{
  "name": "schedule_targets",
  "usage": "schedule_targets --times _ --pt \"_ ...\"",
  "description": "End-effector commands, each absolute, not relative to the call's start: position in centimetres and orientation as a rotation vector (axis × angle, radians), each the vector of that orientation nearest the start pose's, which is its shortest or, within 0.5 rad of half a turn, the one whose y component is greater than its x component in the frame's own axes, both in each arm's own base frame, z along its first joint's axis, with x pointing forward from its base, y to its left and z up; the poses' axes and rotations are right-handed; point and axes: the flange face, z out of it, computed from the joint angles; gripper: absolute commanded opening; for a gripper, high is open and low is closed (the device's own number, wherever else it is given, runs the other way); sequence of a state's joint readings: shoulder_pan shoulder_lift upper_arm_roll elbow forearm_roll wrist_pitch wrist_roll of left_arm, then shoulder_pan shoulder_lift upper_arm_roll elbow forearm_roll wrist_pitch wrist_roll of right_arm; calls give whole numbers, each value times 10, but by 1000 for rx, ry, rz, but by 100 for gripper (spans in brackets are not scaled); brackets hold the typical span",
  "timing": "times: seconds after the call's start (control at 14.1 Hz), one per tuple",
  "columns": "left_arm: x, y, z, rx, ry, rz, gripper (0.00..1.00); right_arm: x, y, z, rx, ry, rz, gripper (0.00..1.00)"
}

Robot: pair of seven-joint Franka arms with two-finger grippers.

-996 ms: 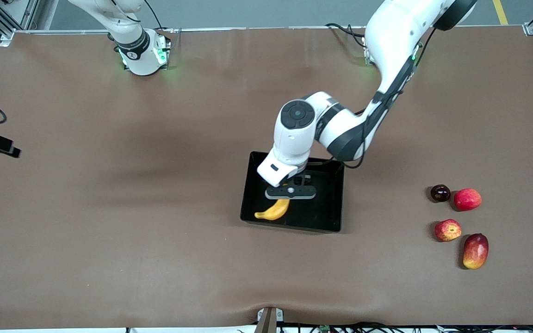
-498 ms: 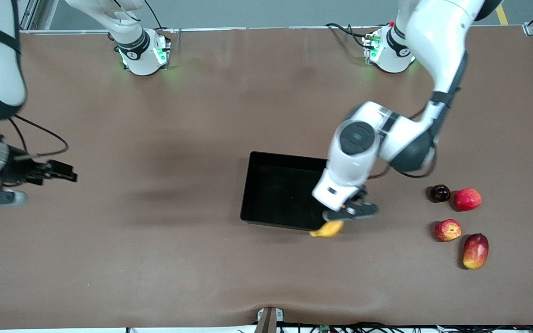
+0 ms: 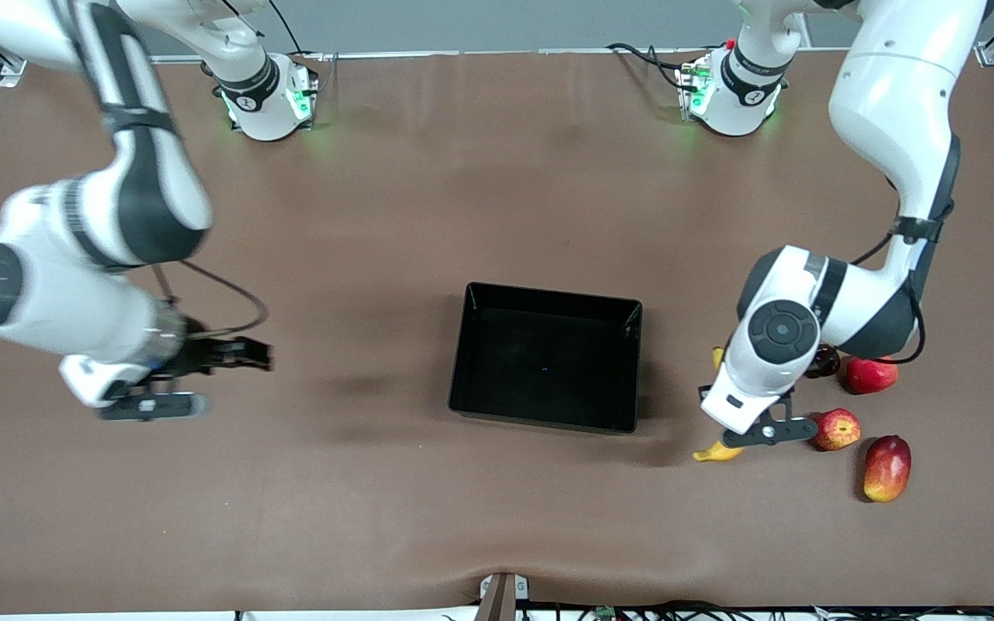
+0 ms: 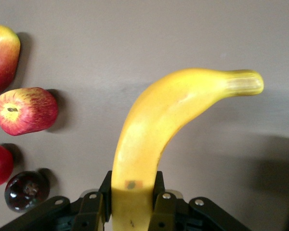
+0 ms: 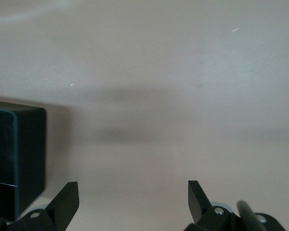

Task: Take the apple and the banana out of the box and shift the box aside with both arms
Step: 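Carry the banana with the left gripper while the right gripper reaches the tray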

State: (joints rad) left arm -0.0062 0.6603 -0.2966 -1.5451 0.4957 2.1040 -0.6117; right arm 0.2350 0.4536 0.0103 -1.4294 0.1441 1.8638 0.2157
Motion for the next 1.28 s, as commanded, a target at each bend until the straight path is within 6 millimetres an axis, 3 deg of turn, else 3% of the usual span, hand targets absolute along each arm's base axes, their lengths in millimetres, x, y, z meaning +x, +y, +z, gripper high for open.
schedule_targets --times 0.0,0.14,0.21,0.43,0.64,0.71,0.78,0.85,1.0,1.21 --pt "672 -128 245 -2883 -116 -80 0 663 236 416 -3010 73 86 100" --pt "669 -86 220 -2851 -78 -129 0 657 273 401 -3001 206 77 100" --pt "667 -78 211 -2849 -55 -150 0 650 298 388 -3007 187 73 100" --pt "662 -71 195 -2855 -73 -130 0 639 352 344 -3012 141 19 100" --pt "661 -63 191 -2853 -116 -120 0 620 408 307 -3023 102 -66 100" --pt "661 -61 192 -2852 -106 -117 36 617 418 294 -3026 119 -97 100" --pt "662 -58 193 -2851 -102 -117 99 613 428 277 -3022 164 -107 85" --pt "666 -54 199 -2850 -113 -132 100 612 430 266 -3025 167 -104 64" --pt "672 -60 217 -2851 -152 -148 100 611 429 259 -3032 170 -89 37" --pt "679 -77 268 -2870 -245 -106 100 595 446 255 -3039 152 -69 1"
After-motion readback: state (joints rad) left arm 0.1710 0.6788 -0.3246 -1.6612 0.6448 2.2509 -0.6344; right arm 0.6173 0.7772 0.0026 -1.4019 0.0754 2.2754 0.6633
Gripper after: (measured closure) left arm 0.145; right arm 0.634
